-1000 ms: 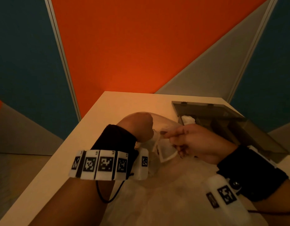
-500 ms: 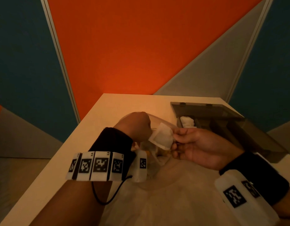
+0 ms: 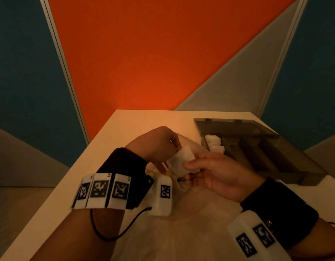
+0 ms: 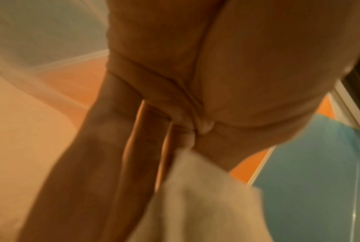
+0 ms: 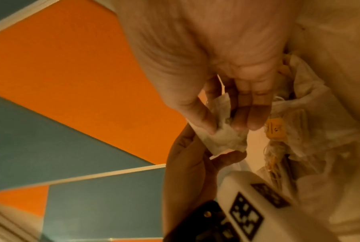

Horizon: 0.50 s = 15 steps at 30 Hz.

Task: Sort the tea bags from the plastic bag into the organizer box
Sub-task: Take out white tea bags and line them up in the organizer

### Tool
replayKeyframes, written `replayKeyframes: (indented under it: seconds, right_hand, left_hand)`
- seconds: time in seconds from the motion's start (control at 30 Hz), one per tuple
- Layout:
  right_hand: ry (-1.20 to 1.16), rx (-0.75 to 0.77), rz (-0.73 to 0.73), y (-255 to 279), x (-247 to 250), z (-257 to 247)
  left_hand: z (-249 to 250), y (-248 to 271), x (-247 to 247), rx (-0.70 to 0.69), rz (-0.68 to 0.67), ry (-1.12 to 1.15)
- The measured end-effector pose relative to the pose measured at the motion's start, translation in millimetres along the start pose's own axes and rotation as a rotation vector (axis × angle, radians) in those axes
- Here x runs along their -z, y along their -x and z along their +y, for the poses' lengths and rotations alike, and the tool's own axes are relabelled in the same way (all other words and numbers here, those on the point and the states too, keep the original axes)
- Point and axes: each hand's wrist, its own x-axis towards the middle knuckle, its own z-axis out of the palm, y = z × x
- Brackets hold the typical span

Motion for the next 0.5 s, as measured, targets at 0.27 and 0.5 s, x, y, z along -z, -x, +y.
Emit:
replayKeyframes:
  seconds: [0.27, 0.5]
  right_hand:
    - [-0.036, 0.007, 0.107, -2, 9, 12]
    - [-0.227, 0.022, 0.057, -2, 10, 12]
  left_hand:
    - [-5, 0, 2, -0.028, 0.002, 0.027]
    - [1, 1, 1, -0.050, 0.046, 0.114]
